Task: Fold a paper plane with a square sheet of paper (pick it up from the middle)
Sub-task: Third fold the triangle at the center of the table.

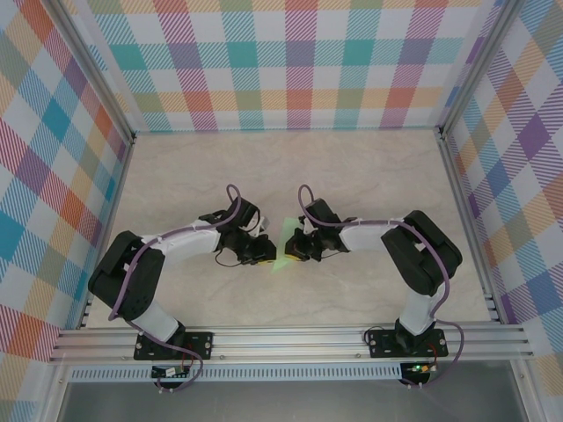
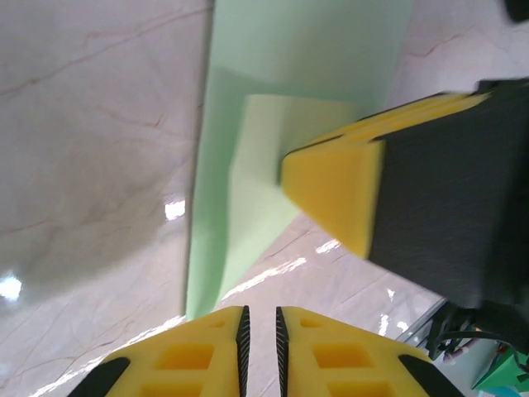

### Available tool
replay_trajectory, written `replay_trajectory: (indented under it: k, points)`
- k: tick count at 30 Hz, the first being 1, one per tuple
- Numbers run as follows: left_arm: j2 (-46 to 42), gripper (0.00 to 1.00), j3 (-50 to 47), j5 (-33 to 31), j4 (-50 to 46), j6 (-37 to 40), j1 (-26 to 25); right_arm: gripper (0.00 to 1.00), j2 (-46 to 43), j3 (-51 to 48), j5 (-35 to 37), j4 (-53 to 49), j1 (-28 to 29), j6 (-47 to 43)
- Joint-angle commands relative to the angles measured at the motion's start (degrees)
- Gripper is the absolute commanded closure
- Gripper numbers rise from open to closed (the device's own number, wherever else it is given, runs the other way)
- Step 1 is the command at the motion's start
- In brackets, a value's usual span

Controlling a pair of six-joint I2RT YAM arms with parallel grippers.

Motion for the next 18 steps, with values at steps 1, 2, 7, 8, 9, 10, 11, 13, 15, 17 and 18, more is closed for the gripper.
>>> replay_trajectory:
  k: [1,2,7,8,9,10,11,13,15,17,18]
  points:
    - [-1.4,0.82,-1.3,-0.6,0.1,-1.2,-0.1,0.92,-0.8,3.1,0.5,-2.5,-0.2,-1.8]
    - [-1.2,0.82,-1.1,-0.5,0.0,-1.1,0.0,0.92,-0.2,3.9,1.1,-3.4,-0.2,-2.1]
    - [-0.8,0.82,-1.0,1.3,1.0,-1.3,-0.2,0.92,2.7,6.7,2.9,-7.3,-0.3,-3.4]
    - [-0.7,0.82,-0.9,1.8,1.0,-1.2,-0.3,0.92,3.5,7.1,3.0,-7.6,-0.3,-3.4]
    - [-0.6,0.82,-0.8,2.2,1.0,-1.0,-0.4,0.92,4.2,7.4,3.1,-7.9,-0.3,-3.2]
    - [-0.4,0.82,-0.7,2.4,1.0,-0.9,-0.5,0.92,4.7,7.4,3.0,-7.6,-0.3,-3.1]
    - [-0.2,0.81,-0.6,2.4,0.8,-0.9,-0.6,0.92,5.3,7.4,3.0,-7.2,-0.3,-2.9]
    - [0.2,0.81,-0.4,2.8,0.7,-0.6,-0.7,0.93,5.9,7.5,3.6,-7.5,-0.3,-2.9]
    - [0.9,0.8,-0.2,3.9,1.3,-0.6,-0.9,0.93,6.3,7.5,4.6,-8.1,-0.4,-3.1]
    - [1.7,0.8,0.4,4.4,1.7,-0.6,-1.3,0.93,6.3,7.4,5.1,-8.6,-0.4,-3.2]
    - [2.1,0.8,0.7,4.4,1.9,-0.6,-1.5,0.93,6.4,7.3,5.4,-8.6,-0.4,-3.3]
